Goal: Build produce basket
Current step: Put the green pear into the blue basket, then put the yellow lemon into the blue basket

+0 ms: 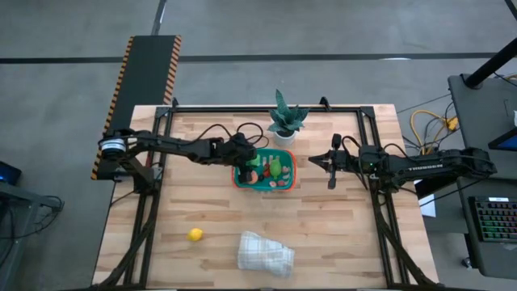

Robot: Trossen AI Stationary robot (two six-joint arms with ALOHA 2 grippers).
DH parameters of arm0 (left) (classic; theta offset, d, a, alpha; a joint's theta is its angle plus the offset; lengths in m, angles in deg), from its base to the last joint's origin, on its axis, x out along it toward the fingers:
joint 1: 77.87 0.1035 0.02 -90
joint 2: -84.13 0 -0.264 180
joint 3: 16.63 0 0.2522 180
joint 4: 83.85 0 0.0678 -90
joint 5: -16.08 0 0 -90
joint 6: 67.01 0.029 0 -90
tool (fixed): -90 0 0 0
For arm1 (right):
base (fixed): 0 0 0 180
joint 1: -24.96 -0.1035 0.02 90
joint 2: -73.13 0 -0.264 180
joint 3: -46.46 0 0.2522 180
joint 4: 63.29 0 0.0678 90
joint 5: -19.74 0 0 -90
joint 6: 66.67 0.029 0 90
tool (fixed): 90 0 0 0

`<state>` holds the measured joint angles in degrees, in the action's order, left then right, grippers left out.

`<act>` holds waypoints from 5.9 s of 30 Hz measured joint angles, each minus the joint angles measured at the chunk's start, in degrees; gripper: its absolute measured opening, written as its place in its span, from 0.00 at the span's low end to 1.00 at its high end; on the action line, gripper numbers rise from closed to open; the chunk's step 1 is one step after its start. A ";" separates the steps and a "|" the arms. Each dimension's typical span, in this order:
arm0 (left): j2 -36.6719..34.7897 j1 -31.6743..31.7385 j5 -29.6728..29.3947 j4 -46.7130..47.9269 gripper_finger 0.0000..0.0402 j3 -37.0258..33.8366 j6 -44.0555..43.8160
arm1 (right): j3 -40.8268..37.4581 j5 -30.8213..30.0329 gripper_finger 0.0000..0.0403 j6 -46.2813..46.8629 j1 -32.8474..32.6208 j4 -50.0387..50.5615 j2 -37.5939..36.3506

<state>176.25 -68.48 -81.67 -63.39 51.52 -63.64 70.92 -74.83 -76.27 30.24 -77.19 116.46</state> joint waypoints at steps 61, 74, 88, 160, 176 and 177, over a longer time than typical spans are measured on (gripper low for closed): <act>-12.70 -5.04 2.07 11.51 0.80 1.49 -7.37 | 0.00 -0.02 0.02 -0.87 0.01 0.04 -0.01; -25.55 -29.36 -4.43 42.48 0.80 1.99 -44.11 | 0.00 -0.06 0.02 -0.87 0.02 0.07 -0.02; -8.09 -44.01 -0.28 62.90 0.80 14.12 -65.29 | 0.00 -0.14 0.02 -0.61 0.01 0.16 -0.02; 4.45 -51.89 7.21 36.45 0.57 -0.87 -61.46 | 0.22 -0.07 0.02 -1.09 0.02 -1.23 -0.02; 3.21 -51.90 5.78 35.84 0.46 -1.02 -61.31 | 0.24 -0.09 0.02 -1.05 0.01 -1.19 -0.02; 2.60 -51.97 5.07 35.83 0.46 -1.13 -61.32 | 0.24 -0.08 0.02 -1.07 0.01 -1.21 -0.01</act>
<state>178.85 -120.45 -76.60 -27.56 50.39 -124.96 71.16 -74.91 -77.34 30.24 -78.40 116.45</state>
